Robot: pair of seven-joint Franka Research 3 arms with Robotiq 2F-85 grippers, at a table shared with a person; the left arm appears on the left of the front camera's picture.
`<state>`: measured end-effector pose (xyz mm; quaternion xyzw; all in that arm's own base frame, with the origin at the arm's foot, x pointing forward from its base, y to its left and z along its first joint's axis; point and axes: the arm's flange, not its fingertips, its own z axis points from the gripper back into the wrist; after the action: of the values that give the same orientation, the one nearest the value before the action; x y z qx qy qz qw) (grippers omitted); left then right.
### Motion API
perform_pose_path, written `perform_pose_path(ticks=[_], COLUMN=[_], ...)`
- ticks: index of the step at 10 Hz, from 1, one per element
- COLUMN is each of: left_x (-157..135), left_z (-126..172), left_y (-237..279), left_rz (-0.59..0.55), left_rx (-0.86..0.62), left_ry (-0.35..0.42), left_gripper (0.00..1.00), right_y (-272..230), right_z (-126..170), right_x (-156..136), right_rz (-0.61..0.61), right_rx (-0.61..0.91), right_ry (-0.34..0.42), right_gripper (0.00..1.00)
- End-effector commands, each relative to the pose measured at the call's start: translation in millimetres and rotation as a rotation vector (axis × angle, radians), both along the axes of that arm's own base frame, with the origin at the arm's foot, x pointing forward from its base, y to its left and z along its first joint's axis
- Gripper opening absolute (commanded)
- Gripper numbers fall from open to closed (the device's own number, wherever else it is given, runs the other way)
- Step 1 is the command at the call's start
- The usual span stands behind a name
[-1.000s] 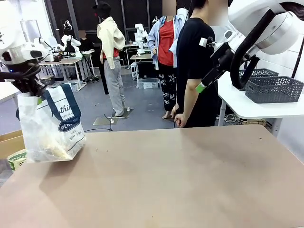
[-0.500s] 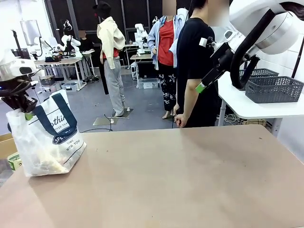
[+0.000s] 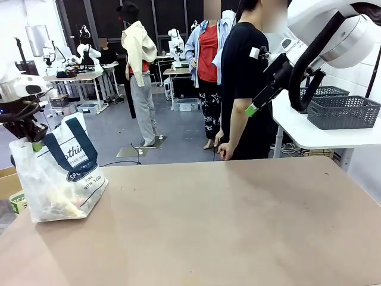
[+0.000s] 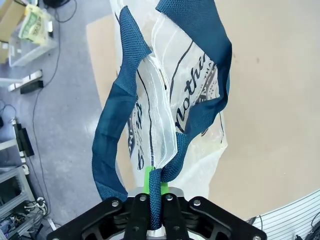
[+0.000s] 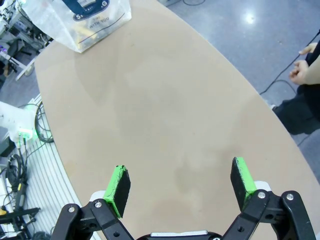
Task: Transfer purchased items from the store into the shopping bag.
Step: Move the Reusable shopping bag to the right side of the table.
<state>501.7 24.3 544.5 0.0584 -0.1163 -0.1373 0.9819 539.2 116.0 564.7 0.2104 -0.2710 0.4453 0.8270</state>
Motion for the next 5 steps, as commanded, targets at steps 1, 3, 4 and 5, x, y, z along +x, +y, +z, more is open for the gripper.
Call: perform_pose_path(ticks=[1,3,4,5], left_x=[-0.3,-1.7,-3.0,-4.2], left_z=[-0.1,0.5,3.2,7.0], left_y=[0.0,-0.4,-1.4,-4.9], left_rz=[0.0,0.006,0.011,0.009], left_rx=[0.0,-0.013,-0.02,-0.01], left_ry=[0.0,0.011,0.02,0.03], left_gripper=[0.16,0.56,0.76,0.96], right_y=[1.0,1.0,1.0,1.0], right_z=[2.4,2.4,2.4,2.4], right_x=[-0.8,-0.8,-0.8,-0.8], right_rz=[-0.008,-0.008,-0.008,-0.008], right_rx=[-0.013,-0.013,-0.013,-0.013], right_ry=[0.019,0.019,0.019,0.019], right_gripper=[1.0,1.0,1.0,1.0])
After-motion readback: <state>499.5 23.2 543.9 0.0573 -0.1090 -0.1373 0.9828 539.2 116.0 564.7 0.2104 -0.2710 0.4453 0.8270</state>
